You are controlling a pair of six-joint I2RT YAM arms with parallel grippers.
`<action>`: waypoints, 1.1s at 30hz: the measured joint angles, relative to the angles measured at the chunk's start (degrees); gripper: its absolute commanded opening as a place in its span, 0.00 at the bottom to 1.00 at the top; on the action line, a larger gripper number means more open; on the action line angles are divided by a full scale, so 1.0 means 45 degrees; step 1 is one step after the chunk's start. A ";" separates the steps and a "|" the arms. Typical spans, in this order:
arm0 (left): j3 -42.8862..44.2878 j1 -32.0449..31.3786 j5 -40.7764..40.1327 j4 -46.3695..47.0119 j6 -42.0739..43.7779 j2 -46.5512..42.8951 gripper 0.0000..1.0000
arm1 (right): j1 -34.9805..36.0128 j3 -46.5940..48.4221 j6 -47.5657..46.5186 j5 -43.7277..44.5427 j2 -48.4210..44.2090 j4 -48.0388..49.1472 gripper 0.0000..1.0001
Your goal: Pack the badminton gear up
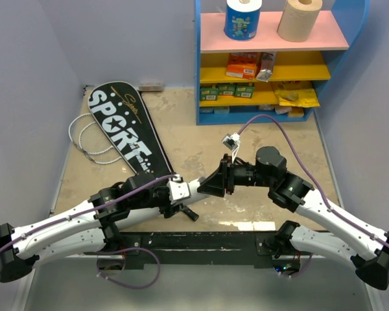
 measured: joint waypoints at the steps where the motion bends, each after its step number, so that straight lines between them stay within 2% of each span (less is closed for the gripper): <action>1: -0.0005 0.0000 0.0005 0.0000 -0.0005 -0.0019 0.00 | 0.0000 -0.0034 0.0117 0.0112 0.0000 0.0146 0.46; 13: -0.0005 0.0024 -0.0053 0.0219 -0.0112 -0.0656 0.00 | 0.0000 -0.0199 0.0690 0.2239 -0.0136 0.0699 0.50; 25: -0.0019 0.0015 -0.0005 0.0529 -0.0170 -0.0636 0.00 | -0.0097 -0.1666 0.1496 0.2924 -0.1749 0.1083 0.51; 28: -0.0019 0.0015 0.0019 0.0612 -0.0165 -0.0636 0.00 | -0.0112 -0.1870 0.1627 0.2987 -0.2166 0.1083 0.43; 29: -0.0019 0.0015 0.0053 0.0680 -0.0165 -0.0636 0.00 | -0.0121 -0.1894 0.1671 0.3007 -0.2244 0.1078 0.33; 33: -0.0019 0.0010 0.0053 0.0865 -0.0165 -0.0651 0.00 | -0.0146 -0.1899 0.1661 0.3031 -0.2055 0.0967 0.12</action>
